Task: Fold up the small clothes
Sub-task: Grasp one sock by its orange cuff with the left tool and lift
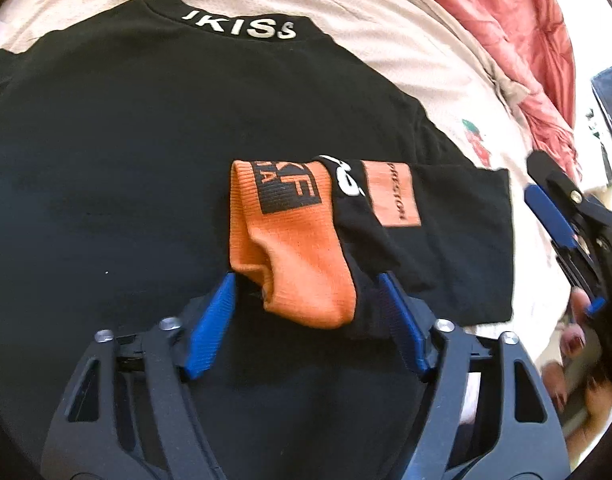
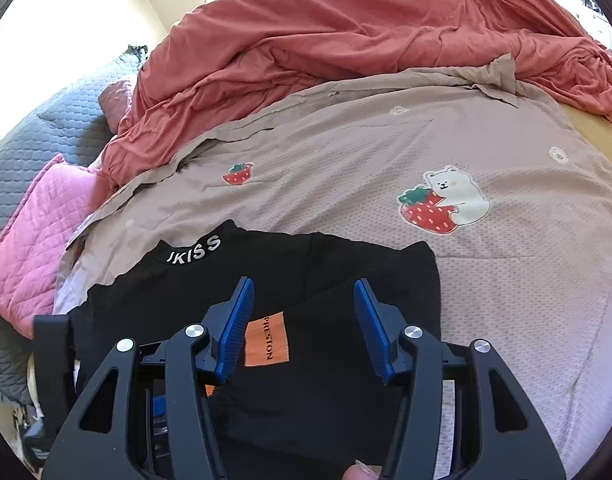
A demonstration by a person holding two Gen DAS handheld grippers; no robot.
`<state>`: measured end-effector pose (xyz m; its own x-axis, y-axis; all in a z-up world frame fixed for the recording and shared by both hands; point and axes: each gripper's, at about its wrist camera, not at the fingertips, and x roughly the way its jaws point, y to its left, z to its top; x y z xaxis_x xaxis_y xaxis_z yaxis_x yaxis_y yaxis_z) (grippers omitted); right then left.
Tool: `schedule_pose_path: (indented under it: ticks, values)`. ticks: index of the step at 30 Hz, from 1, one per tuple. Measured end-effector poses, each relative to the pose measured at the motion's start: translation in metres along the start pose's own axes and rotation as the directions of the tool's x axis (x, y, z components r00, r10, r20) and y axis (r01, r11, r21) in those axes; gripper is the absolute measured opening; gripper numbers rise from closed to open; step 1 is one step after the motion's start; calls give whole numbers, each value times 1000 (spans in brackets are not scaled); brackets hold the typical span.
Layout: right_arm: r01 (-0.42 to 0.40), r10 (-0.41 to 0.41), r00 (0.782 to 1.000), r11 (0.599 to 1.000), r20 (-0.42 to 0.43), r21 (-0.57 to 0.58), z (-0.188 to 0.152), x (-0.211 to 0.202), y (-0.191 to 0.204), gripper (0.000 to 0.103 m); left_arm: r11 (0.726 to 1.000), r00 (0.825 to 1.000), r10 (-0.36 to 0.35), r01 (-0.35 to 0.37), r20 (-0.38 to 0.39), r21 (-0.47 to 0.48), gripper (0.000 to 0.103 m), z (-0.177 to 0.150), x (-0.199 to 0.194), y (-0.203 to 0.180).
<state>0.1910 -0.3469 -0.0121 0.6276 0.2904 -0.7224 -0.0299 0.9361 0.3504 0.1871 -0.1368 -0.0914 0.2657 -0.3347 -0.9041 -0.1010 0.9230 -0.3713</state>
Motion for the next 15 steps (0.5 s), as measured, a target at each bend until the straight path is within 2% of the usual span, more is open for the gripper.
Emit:
schedule_pose_path:
  ticks: [1,3,4,5,8,11,13,15]
  values:
    - [-3,3,1000,1000,-1,5,0,0,-1,51,1000,1000,13,-13,4,-12,40,2,0,1]
    - [-6,6,1000,1000,-2,17,-1,1,-3,51,1000,1000,8,-8,12,-25,23,6,-1,2]
    - [-10,11,1000,1000,-4,27,-1,2,-5,51,1000,1000,5,-5,20,-15,18,8,-4,0]
    - [-14,14,1000,999,-5,37,0,2,-7,51,1000,999,18,-18,38,1,4,10,-8,-1]
    - [-26,26,1000,997,0,73,1,1,-14,51,999,994,10,-14,106,34,4,18,-29,-1]
    - [-33,32,999,994,11,108,2,-1,-22,51,999,982,18,-25,188,32,4,29,-59,8]
    - [-38,36,999,990,15,135,2,-2,-27,51,998,966,34,-44,256,36,4,35,-83,16]
    - [-49,47,999,986,14,161,2,-2,-32,51,995,943,70,-90,326,46,4,38,-106,23]
